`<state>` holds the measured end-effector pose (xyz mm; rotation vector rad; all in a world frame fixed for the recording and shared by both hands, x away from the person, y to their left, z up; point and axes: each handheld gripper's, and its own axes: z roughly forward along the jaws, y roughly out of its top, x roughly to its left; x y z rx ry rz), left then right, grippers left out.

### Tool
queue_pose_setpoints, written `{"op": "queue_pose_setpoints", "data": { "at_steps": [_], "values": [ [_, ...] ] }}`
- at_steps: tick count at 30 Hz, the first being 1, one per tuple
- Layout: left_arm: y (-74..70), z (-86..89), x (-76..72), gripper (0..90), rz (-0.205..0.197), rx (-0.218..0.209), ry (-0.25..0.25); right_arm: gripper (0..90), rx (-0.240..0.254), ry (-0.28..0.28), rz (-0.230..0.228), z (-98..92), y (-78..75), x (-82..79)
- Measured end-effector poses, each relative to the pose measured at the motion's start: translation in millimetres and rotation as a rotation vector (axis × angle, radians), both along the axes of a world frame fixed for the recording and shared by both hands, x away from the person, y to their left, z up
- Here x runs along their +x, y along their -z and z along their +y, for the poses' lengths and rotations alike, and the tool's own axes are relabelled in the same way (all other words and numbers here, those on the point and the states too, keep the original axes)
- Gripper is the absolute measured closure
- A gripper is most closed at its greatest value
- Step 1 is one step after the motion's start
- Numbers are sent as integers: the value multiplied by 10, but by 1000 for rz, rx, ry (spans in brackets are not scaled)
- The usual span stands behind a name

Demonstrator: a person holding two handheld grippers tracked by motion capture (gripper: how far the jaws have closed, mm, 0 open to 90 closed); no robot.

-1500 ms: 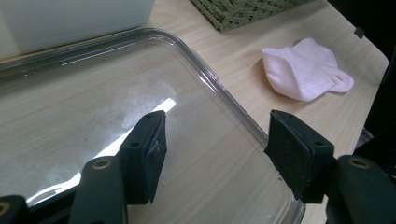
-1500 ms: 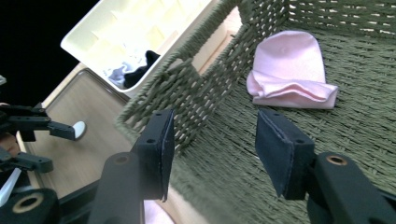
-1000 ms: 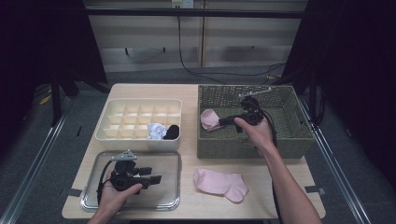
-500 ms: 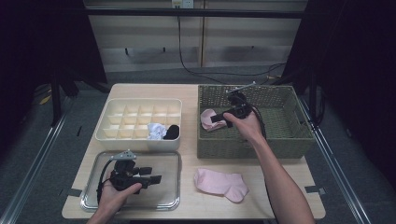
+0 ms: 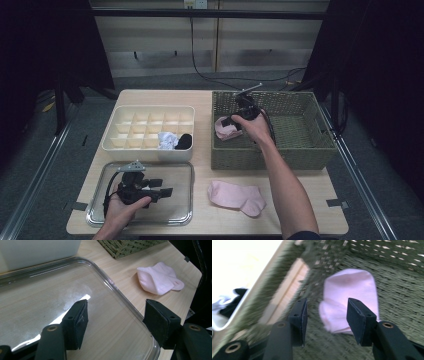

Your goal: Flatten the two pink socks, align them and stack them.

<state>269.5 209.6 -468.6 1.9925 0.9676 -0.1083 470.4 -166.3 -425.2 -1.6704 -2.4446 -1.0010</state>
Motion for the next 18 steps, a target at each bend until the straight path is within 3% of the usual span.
{"op": "queue_pose_setpoints", "data": {
  "at_steps": [5, 10, 12, 18],
  "values": [
    [7, 12, 8, 359, 6, -2, -6, 568, -5, 9, 37, -17, 114, 97],
    [7, 16, 4, 355, 7, 2, -9, 559, -42, 29, 101, -23, 220, 149],
    [7, 13, 3, 354, 8, 3, -6, 559, -27, 34, 105, -33, 239, 159],
    [13, 9, 8, 355, 10, 3, -8, 495, -67, 21, 142, -2, 330, 191]
  ]
}}
